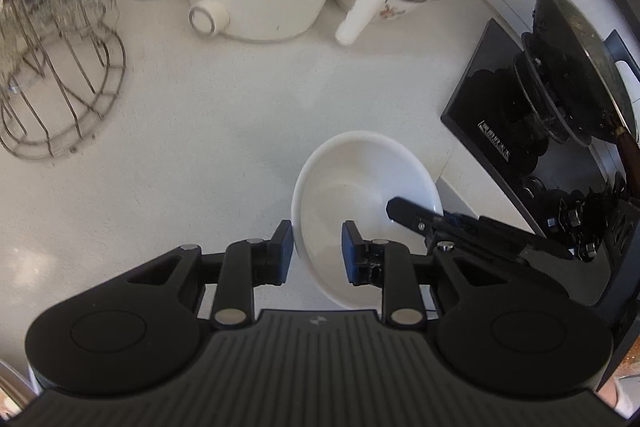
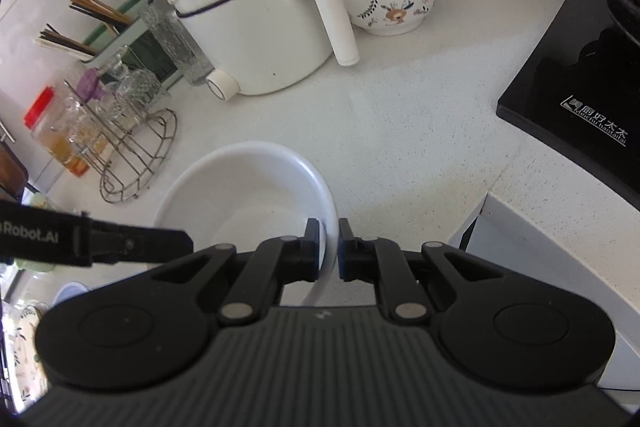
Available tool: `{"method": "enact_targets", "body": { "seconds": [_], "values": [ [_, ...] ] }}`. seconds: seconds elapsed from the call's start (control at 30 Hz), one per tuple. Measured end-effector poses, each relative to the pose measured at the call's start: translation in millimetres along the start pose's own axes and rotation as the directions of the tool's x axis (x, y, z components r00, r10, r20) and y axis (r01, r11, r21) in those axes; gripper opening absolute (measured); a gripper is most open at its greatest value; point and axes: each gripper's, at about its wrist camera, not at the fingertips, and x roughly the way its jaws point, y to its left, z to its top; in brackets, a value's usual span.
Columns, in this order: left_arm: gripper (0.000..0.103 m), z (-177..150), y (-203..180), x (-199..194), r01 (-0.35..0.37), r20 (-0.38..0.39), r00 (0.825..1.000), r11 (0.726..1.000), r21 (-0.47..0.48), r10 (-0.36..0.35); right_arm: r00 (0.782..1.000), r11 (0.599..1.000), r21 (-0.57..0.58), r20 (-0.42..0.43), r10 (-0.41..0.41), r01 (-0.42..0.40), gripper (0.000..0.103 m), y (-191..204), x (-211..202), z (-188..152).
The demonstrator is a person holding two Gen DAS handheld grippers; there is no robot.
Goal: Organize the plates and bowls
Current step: 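Close the right gripper on the white ceramic bowl rim, then lift and carry the white bowl with the right gripper toward the floral plate stack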
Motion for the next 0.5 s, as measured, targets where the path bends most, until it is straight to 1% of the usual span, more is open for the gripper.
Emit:
{"method": "enact_targets", "body": {
  "seconds": [0.1,0.23,0.5],
  "values": [
    [0.029,0.4,-4.4,-11.7,-0.013,0.023,1.0,1.0,0.005,0.013,1.0,1.0,0.004,0.01,0.005,-0.005,0.013,4.8,-8.5,2.3],
    [0.029,0.5,-2.7,-28.1,-0.003,0.037,0.999,1.0,-0.029,0.004,1.0,1.0,0.008,0.024,0.015,-0.015,0.013,11.6,-18.7,8.5],
    [0.029,4.2,-0.5,-70.2,-0.027,0.105,0.994,0.998,-0.051,0.032,0.997,0.997,0.033,0.05,0.065,-0.067,0.014,34.0,-39.2,15.6]
  ]
}}
